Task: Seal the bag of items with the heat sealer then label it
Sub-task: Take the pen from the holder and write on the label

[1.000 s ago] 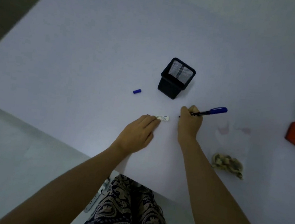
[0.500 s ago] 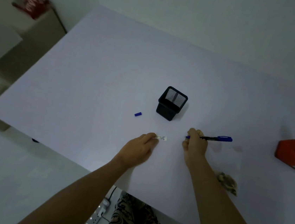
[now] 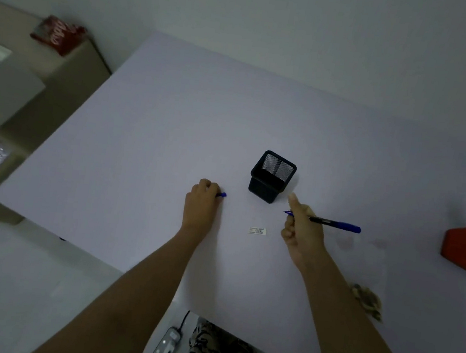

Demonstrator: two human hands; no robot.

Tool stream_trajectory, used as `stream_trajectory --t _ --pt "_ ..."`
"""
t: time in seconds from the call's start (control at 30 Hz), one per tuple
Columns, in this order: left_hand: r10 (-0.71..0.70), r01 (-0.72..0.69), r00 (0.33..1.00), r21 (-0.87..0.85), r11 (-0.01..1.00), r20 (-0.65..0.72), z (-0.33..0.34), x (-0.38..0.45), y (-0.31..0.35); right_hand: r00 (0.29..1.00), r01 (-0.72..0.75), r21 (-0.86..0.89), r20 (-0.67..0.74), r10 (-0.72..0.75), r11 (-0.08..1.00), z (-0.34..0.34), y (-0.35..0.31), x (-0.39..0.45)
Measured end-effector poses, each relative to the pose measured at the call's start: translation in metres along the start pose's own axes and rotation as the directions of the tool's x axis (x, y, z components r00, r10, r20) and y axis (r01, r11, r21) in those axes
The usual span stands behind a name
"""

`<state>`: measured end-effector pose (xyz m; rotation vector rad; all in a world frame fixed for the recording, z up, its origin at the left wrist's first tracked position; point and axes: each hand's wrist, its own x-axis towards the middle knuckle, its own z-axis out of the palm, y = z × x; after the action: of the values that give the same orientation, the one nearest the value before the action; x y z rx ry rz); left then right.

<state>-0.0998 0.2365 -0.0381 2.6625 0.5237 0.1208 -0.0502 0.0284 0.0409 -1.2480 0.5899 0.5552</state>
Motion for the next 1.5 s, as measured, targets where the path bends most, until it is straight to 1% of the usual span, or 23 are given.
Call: stream_trajectory --t 0.03,0.07,0.13,0.17,0.23,0.27,0.33,0.4,0.47,0.53,0.67,0.8,0.9,0.97,1.07,1.1,1.17,1.27,1.37,1.43,1.5 --pt "0.013 -0.013 1.0 -0.024 1.0 0.01 0.0 0.0 0.0 0.999 -0.006 -0.011 0.042 0.006 1.0 0.002 -0.004 -0.003" --pt "-0.008 0.009 1.0 -0.079 0.997 0.019 -0.002 -0.001 0.003 0.996 -0.009 -0.016 0.085 0.011 1.0 0.004 -0.008 -0.008" --pt "-0.094 0.102 0.995 -0.272 0.957 0.042 -0.017 -0.006 0.017 0.985 -0.016 0.007 0.171 0.015 1.0 0.008 -0.02 -0.02" --pt "-0.107 0.114 0.994 -0.38 0.918 0.04 -0.028 -0.009 0.026 0.978 -0.027 0.036 0.208 0.018 0.999 0.011 -0.027 -0.026" --pt "-0.066 0.055 0.998 -0.543 0.838 -0.001 -0.058 -0.015 0.048 0.961 -0.033 0.079 0.275 0.01 0.996 0.017 -0.04 -0.038" --pt "-0.046 0.037 0.999 -0.61 0.792 0.002 -0.069 -0.021 0.058 0.954 -0.035 0.076 0.301 0.01 0.996 0.019 -0.044 -0.043" --pt "0.012 -0.015 1.0 -0.685 0.728 -0.009 -0.105 -0.028 0.075 0.935 0.006 0.081 0.353 -0.034 0.997 0.031 -0.058 -0.059" --pt "0.047 -0.034 0.999 -0.721 0.692 -0.002 -0.129 -0.027 0.087 0.919 0.03 0.092 0.389 -0.063 0.995 0.041 -0.07 -0.07" --pt "0.066 -0.065 0.997 -0.74 0.67 -0.029 -0.151 -0.022 0.095 0.904 0.058 0.102 0.417 -0.096 0.993 0.052 -0.085 -0.084" --pt "0.092 -0.11 0.994 -0.737 0.667 -0.064 -0.169 -0.017 0.103 0.892 0.103 0.092 0.432 -0.133 0.99 0.061 -0.097 -0.096" --pt "0.141 -0.182 0.983 -0.709 0.681 -0.117 -0.189 -0.01 0.112 0.891 0.181 0.082 0.408 -0.198 0.98 0.071 -0.112 -0.108" --pt "0.17 -0.232 0.973 -0.679 0.697 -0.158 -0.199 -0.009 0.117 0.872 0.242 0.057 0.424 -0.243 0.969 0.072 -0.118 -0.115" --pt "0.187 -0.247 0.969 -0.675 0.695 -0.161 -0.203 -0.01 0.119 0.862 0.266 0.041 0.437 -0.257 0.963 0.07 -0.118 -0.116" --pt "0.206 -0.251 0.967 -0.668 0.701 -0.148 -0.205 -0.011 0.12 0.863 0.296 -0.008 0.432 -0.263 0.955 0.068 -0.119 -0.117" --pt "0.242 -0.252 0.965 -0.639 0.727 -0.104 -0.209 -0.012 0.121 0.88 0.385 -0.14 0.354 -0.317 0.912 0.066 -0.118 -0.113" --pt "0.245 -0.245 0.965 -0.633 0.734 -0.09 -0.209 -0.011 0.122 0.877 0.407 -0.151 0.34 -0.339 0.901 0.065 -0.118 -0.111" --pt "0.236 -0.234 0.968 -0.645 0.728 -0.085 -0.211 -0.009 0.127 0.866 0.417 -0.104 0.346 -0.36 0.903 0.065 -0.119 -0.109" --pt "0.214 -0.24 0.969 -0.668 0.704 -0.123 -0.21 -0.006 0.134 0.855 0.395 -0.006 0.369 -0.365 0.919 0.065 -0.122 -0.107" --pt "0.222 -0.261 0.964 -0.657 0.707 -0.144 -0.207 -0.005 0.141 0.855 0.367 0.037 0.379 -0.353 0.929 0.064 -0.122 -0.104" --pt "0.232 -0.267 0.962 -0.654 0.708 -0.141 -0.206 -0.004 0.143 0.865 0.364 0.022 0.362 -0.346 0.931 0.063 -0.121 -0.104" --pt "0.241 -0.252 0.964 -0.653 0.714 -0.108 -0.206 -0.001 0.141 0.879 0.375 -0.085 0.348 -0.325 0.923 0.062 -0.121 -0.103"
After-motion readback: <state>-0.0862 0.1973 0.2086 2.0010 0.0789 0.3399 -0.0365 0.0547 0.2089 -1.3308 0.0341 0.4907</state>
